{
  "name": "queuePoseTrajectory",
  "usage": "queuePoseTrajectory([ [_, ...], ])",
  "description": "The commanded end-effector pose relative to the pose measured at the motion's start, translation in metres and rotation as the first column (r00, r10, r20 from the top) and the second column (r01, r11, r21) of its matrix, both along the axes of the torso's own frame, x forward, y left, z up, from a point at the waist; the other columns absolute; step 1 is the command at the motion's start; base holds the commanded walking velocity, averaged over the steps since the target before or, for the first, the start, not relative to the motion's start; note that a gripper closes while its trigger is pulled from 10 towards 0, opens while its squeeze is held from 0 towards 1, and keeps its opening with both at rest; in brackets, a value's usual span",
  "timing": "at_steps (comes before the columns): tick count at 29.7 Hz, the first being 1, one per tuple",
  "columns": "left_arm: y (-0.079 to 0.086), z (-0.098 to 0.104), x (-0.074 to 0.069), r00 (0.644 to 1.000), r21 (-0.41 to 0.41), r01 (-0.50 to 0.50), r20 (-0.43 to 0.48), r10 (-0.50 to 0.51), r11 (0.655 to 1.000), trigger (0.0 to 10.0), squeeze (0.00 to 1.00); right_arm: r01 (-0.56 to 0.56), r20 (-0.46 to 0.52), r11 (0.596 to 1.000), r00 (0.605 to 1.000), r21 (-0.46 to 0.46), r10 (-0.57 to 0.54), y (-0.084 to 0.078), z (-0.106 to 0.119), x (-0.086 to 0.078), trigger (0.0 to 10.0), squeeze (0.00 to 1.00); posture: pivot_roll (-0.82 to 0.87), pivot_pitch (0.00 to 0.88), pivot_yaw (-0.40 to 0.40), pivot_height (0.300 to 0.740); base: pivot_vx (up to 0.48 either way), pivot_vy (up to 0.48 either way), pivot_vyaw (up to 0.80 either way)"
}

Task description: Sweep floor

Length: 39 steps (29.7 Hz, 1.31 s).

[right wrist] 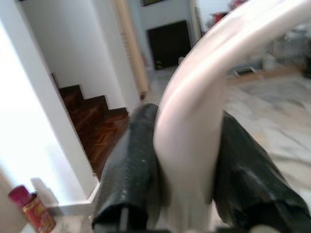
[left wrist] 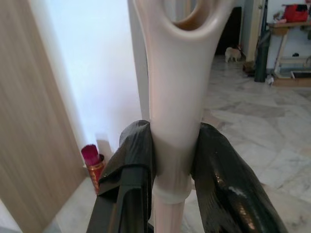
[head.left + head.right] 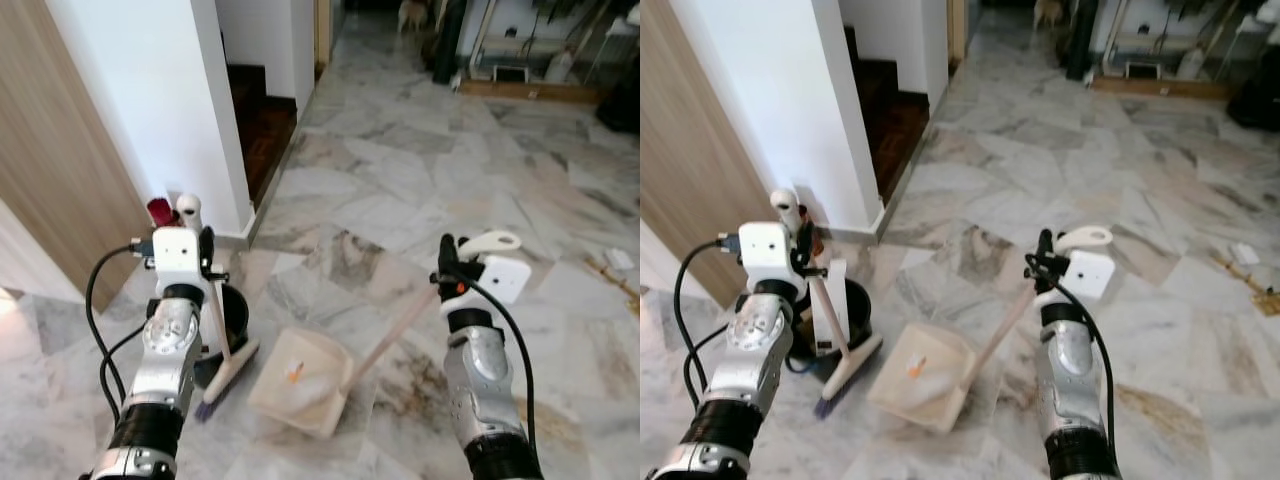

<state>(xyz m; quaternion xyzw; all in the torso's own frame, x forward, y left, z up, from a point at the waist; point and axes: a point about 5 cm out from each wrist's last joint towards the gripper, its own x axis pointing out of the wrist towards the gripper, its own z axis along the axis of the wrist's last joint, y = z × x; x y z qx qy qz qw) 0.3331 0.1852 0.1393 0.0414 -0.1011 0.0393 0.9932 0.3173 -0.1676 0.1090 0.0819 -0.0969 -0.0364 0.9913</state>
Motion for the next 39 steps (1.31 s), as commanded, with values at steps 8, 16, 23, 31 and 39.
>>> queuePoseTrajectory([
  [8,-0.0012,0.014,0.002,0.998,0.02,0.018,0.052,-0.019,1.0,10.0,0.0,0.002,0.044,1.0,0.999,0.001,-0.002,0.0007,0.0093,0.0024,10.0,0.0,0.02,0.0,0.018,0.74,0.0,0.0,0.0],
  [16,-0.0017,0.0137,0.0022,0.998,0.018,0.021,0.051,-0.022,1.0,10.0,0.0,0.002,0.045,1.0,0.999,-0.003,-0.001,0.0005,0.0096,0.003,10.0,0.0,0.02,0.0,0.019,0.74,0.0,0.0,0.56],
  [23,-0.003,0.0136,0.0021,0.998,0.021,0.027,0.052,-0.028,0.999,10.0,0.0,-0.004,0.045,1.0,0.999,-0.005,0.004,0.0011,0.0095,0.003,10.0,0.0,0.02,0.0,0.019,0.74,0.0,0.0,0.8],
  [31,-0.0031,0.013,0.0021,0.998,0.024,0.028,0.048,-0.029,0.999,10.0,0.0,-0.009,0.042,1.0,0.999,-0.006,0.009,0.0019,0.0085,0.0025,10.0,0.0,0.02,0.0,0.018,0.74,0.0,0.0,0.8],
  [39,-0.0035,0.0125,0.0023,0.999,0.022,0.025,0.045,-0.026,0.999,10.0,0.0,-0.013,0.042,1.0,0.999,-0.009,0.014,0.0015,0.0093,0.0032,10.0,0.0,0.02,0.0,0.011,0.74,0.0,0.0,0.8],
])
